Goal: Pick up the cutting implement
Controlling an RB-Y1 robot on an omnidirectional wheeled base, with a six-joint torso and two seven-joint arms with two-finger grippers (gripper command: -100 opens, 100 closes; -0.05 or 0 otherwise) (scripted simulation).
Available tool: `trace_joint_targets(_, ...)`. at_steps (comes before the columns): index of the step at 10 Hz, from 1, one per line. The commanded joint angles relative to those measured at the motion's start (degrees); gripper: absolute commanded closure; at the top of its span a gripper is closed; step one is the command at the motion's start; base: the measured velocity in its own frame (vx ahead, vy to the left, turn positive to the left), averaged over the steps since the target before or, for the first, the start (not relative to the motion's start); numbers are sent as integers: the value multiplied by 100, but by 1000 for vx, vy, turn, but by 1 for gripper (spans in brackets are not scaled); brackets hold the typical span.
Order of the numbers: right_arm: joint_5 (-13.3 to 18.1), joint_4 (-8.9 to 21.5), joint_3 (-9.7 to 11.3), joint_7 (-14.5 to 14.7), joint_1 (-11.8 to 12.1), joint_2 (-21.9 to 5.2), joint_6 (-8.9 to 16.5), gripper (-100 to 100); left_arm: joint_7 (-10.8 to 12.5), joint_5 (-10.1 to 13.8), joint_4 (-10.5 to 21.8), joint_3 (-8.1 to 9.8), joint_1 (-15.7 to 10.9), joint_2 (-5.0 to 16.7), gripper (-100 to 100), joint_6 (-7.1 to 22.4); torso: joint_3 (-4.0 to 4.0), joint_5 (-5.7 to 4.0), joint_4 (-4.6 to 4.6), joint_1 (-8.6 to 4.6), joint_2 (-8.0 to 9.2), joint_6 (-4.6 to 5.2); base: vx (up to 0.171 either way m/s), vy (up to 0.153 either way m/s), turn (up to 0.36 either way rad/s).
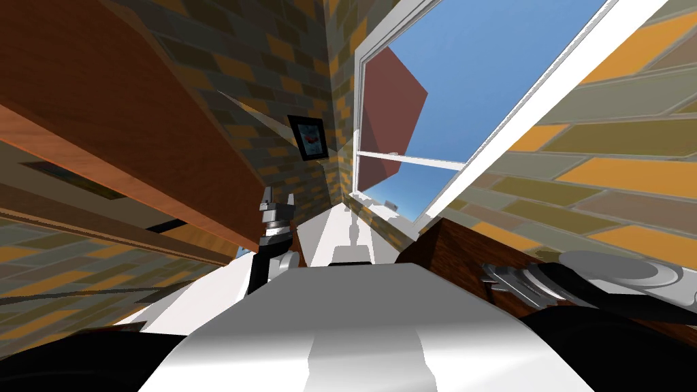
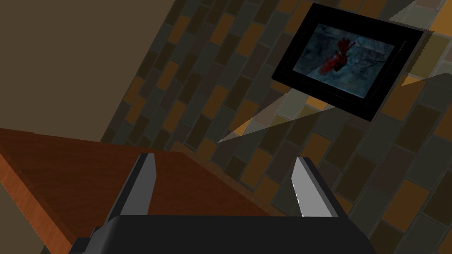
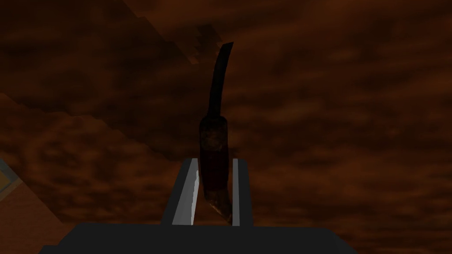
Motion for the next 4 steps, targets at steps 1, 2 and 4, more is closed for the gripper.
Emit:
trace_joint_targets(1,-89,-6,-95,-31,54,-193,-126,100,0,0,0,0,0,0,0,0,0,0,0,0,0,0,7,2,-115)
trace_joint_targets(2,-116,-3,-124,-45,59,-268,-185,100,0,0,0,0,1,0,0,0,-1,5,0,3,-1,4,11,2,-87)
trace_joint_targets(4,-87,13,-94,-29,36,-206,-154,0,0,0,0,0,0,0,0,0,-1,0,-1,3,-2,0,2,0,-5)
